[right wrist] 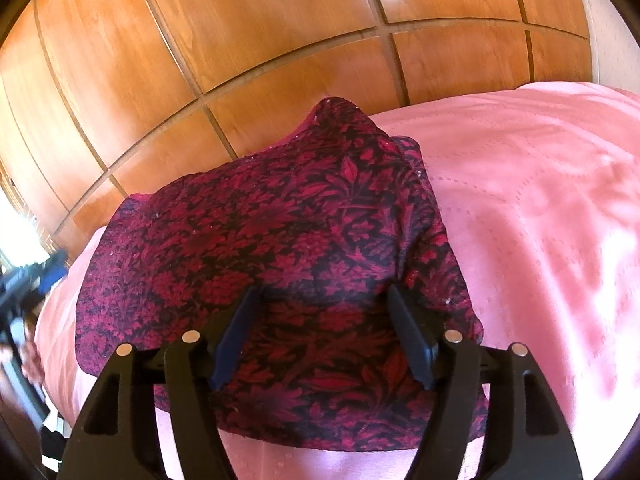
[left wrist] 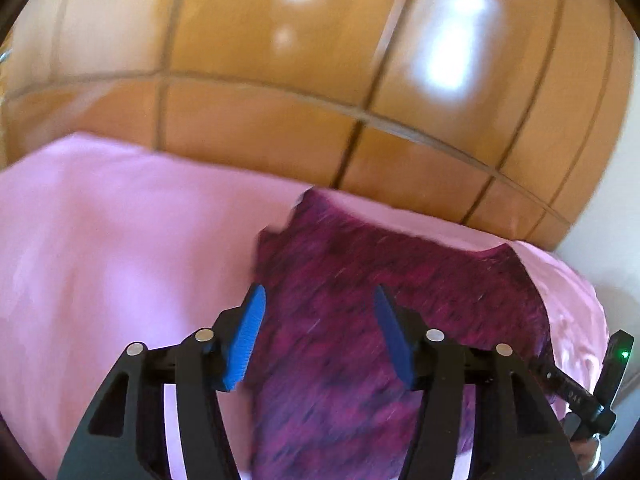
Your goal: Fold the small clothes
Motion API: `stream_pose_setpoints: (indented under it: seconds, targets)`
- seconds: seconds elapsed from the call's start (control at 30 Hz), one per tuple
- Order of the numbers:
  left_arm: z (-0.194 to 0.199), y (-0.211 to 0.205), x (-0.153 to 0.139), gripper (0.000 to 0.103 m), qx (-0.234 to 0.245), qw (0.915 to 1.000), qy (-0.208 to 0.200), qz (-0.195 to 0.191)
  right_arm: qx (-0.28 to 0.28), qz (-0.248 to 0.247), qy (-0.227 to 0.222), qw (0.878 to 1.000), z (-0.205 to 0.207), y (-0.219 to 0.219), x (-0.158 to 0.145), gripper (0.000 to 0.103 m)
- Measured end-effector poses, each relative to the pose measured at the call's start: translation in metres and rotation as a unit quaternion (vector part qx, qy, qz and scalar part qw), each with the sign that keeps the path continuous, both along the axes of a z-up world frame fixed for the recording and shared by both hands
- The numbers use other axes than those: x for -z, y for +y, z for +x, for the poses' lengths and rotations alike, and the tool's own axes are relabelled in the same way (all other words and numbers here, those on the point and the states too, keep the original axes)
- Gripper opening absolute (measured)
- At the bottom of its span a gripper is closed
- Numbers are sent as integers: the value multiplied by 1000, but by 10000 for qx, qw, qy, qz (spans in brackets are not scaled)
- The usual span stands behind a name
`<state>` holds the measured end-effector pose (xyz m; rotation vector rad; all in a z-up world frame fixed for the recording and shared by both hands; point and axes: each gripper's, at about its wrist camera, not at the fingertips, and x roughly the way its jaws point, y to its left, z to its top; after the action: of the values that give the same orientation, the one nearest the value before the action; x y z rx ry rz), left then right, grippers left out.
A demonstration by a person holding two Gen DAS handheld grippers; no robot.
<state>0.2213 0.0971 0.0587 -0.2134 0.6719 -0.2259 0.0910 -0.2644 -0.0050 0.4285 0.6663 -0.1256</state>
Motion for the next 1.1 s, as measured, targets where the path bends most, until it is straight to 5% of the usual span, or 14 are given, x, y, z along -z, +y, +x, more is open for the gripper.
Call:
stream_pose_setpoints:
  seconds: [0.13, 0.3, 0.4, 0.57, 0.7, 0.9, 1.1]
  targets:
    - [37, -29, 3, 45, 323, 9992, 24, 222, -33, -16, 8, 10000, 2, 1, 0, 73]
    - [106, -25, 61, 35, 50, 9941, 1044, 293, -111, -82, 12, 9999, 3, 2, 0, 76]
    - [115, -17, 71, 33, 14, 9940, 1097, 41, -200, -163, 68, 9996, 5, 5, -2, 76]
    - [95, -24, 55, 33, -15, 9964, 813, 238, -348, 318, -70, 9989, 2, -9, -21, 76]
    - [57, -24, 37, 51, -169, 9989, 410, 118, -63, 693, -361, 9969, -3, -39, -35, 77]
    - [1, -50, 33, 51, 238, 9995, 173, 130, 49, 1021, 211, 9945, 5, -60, 1, 80]
    - [-30, -87, 50, 51, 585, 9966, 237, 530, -42, 1502, 18, 9887, -19, -68, 17, 80]
